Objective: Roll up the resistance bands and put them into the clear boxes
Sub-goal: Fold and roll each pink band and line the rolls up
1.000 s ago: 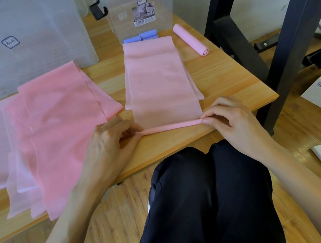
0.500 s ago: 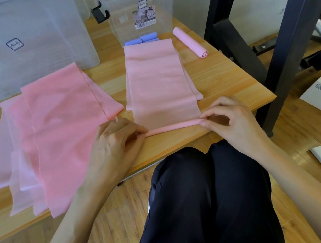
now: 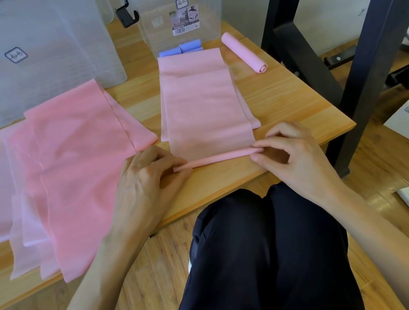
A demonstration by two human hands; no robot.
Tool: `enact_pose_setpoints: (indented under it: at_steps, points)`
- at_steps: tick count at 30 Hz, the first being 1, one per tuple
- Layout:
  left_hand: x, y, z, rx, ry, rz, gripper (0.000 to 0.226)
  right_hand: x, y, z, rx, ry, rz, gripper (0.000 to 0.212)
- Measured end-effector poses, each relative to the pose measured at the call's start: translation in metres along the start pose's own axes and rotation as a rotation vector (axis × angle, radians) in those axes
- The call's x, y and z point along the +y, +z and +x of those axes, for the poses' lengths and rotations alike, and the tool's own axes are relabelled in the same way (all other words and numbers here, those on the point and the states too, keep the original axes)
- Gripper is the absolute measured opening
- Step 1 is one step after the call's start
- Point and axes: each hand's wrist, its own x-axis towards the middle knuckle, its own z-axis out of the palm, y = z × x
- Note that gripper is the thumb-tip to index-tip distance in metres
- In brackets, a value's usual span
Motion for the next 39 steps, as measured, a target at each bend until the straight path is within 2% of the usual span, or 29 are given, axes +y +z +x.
enact_pose_setpoints:
  at_steps: [4, 11, 21, 24, 29, 32, 35, 39]
  points:
    - [-0.001, 0.002, 0.0, -0.001, 0.022, 0.03, 0.02, 0.002, 0.0, 0.002, -0.018, 0.019, -0.02, 0.038]
    - [0.001, -0.003, 0.003, -0.032, 0.012, 0.012, 0.007, 0.004, 0.001, 0.005, -0.012, 0.018, 0.009, 0.026]
    - [0.021, -0.01, 0.008, -0.074, -0.105, -0.108, 0.012, 0.001, -0.005, 0.005, -0.038, 0.102, 0.118, 0.02]
    - [0.026, -0.013, 0.013, -0.131, -0.195, -0.265, 0.01, -0.002, -0.011, 0.008, -0.059, 0.131, 0.164, 0.022]
    - [0.031, -0.021, 0.027, -0.259, -0.542, -0.871, 0.01, -0.002, -0.018, 0.013, -0.087, 0.144, 0.186, 0.014]
    - [0.031, -0.022, 0.034, -0.29, -0.647, -1.113, 0.007, -0.003, -0.02, 0.013, -0.114, 0.155, 0.187, 0.014]
    - [0.031, -0.02, 0.039, -0.343, -0.641, -1.184, 0.019, -0.005, -0.02, 0.014, -0.143, 0.163, 0.193, 0.016]
    - [0.035, -0.015, 0.044, -0.407, -0.605, -1.109, 0.024, -0.006, -0.02, 0.015, -0.185, 0.171, 0.194, 0.013]
